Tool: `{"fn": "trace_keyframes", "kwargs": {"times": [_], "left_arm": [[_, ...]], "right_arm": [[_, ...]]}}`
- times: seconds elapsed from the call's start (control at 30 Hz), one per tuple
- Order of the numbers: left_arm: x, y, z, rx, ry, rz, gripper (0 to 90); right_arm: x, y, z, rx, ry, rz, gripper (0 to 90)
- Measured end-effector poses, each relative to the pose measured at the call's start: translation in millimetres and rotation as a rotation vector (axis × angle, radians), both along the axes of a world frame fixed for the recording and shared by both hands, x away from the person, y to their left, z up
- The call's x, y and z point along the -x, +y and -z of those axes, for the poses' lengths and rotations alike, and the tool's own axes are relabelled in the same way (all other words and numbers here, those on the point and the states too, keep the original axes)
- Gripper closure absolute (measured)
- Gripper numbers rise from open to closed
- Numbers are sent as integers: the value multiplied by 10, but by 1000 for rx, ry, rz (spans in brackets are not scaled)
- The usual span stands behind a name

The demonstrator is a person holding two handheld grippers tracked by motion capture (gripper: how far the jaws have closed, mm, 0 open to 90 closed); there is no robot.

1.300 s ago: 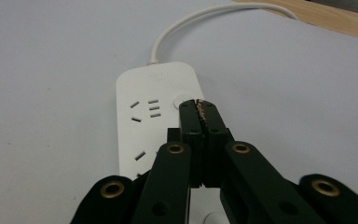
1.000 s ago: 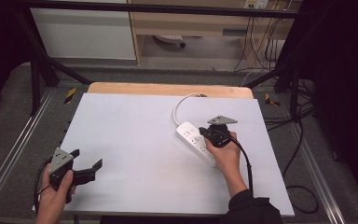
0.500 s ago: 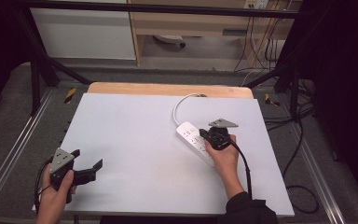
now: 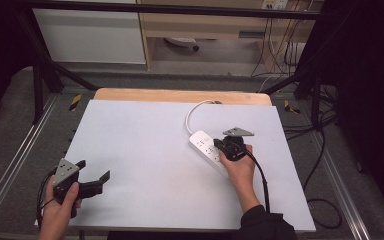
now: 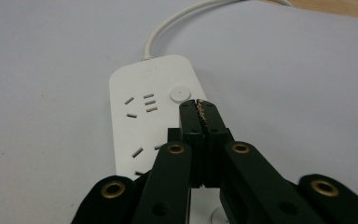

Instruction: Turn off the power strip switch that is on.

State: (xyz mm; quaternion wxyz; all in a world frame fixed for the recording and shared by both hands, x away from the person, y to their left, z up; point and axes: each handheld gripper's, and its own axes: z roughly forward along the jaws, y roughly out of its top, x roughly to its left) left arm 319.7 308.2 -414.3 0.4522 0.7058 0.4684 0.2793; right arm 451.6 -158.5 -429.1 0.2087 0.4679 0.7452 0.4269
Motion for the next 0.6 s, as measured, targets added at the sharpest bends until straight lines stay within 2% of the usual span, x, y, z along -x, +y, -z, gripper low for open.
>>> {"fn": "trace_keyframes", "kwargs": {"times": [0.2, 0.5, 0.6], "left_arm": [[3, -6, -2, 1, -1, 2, 54], [1, -3, -2, 2, -1, 1, 55], [3, -3, -4, 1, -1, 1, 55]], "right_arm": [[-12, 2, 11, 22, 12, 2, 900], [-33, -32, 7, 14, 41, -3, 900], [-45, -36, 9, 30, 52, 1, 900]]}}
